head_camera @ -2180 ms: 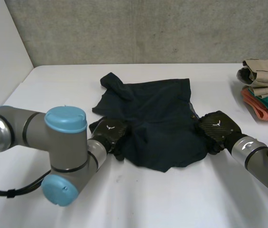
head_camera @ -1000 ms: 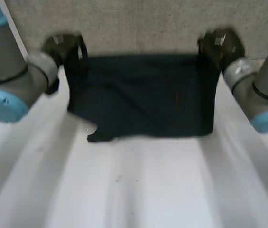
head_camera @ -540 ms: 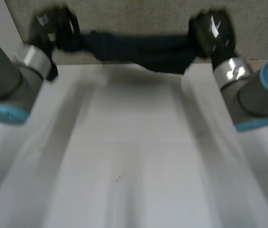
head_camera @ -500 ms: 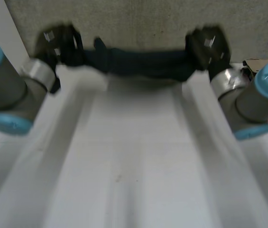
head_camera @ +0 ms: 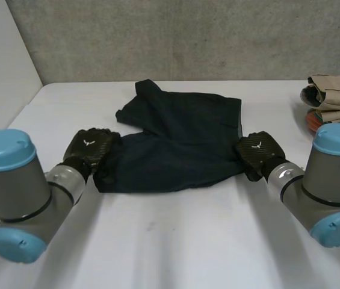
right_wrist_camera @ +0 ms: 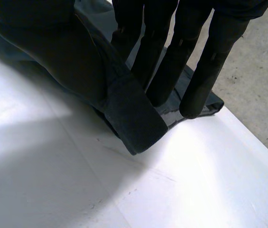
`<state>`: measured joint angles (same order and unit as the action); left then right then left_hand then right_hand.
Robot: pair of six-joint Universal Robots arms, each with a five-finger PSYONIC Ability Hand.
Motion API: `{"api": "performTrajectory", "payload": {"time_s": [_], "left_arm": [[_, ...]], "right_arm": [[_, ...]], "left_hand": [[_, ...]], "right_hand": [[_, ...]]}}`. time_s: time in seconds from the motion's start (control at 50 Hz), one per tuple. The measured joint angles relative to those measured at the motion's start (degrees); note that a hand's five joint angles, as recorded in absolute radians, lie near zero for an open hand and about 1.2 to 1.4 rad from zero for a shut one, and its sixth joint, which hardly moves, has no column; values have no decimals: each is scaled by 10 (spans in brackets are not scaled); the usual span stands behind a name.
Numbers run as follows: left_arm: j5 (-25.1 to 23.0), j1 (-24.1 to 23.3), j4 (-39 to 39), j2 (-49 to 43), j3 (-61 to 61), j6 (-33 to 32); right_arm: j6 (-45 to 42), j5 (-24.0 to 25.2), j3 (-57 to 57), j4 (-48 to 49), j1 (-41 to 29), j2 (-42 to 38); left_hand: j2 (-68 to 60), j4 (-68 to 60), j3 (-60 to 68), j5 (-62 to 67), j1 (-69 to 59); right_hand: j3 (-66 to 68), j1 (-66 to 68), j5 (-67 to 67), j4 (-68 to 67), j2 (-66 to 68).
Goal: Fold the laundry.
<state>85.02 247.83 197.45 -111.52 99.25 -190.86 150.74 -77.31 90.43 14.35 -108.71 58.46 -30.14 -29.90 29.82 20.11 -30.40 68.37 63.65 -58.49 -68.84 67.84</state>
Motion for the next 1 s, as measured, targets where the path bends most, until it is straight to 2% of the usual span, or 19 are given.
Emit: {"api": "performTrajectory", "payload": {"time_s": [0.08,0.16,0.3,0.4,0.56,0.72,0.88,1.0], "left_arm": [[-1,-2,-6,26,39,-10],[-2,-6,-13,33,71,-26],[-8,-4,-21,2,69,-43],[-11,-2,-27,-35,37,-47],[0,1,-28,-79,-29,-48],[8,-1,-36,-132,-93,-68],[7,-4,-33,-174,-147,-107],[5,-7,-22,-197,-177,-128]], "right_arm": [[4,1,12,-2,1,13],[4,1,18,-3,-1,18],[2,0,19,-3,-8,15],[1,-1,19,-3,-11,11],[1,-1,19,-4,-10,5],[1,0,19,-3,-7,2],[0,0,19,-1,-6,0],[0,0,19,-1,-5,0]], "left_hand": [[-118,-119,118,115,-129],[-165,-167,167,161,-166],[-179,-180,182,174,-176],[-53,-48,54,45,-42],[-41,-33,41,26,-39],[-48,-49,48,50,-48],[-149,-151,151,146,-154],[-185,-187,187,178,-184]], "right_hand": [[0,0,0,0,0],[0,0,0,0,0],[0,0,0,0,0],[0,0,0,0,0],[0,0,0,0,0],[0,0,0,0,0],[0,0,0,0,0],[0,0,0,0,0]]}}
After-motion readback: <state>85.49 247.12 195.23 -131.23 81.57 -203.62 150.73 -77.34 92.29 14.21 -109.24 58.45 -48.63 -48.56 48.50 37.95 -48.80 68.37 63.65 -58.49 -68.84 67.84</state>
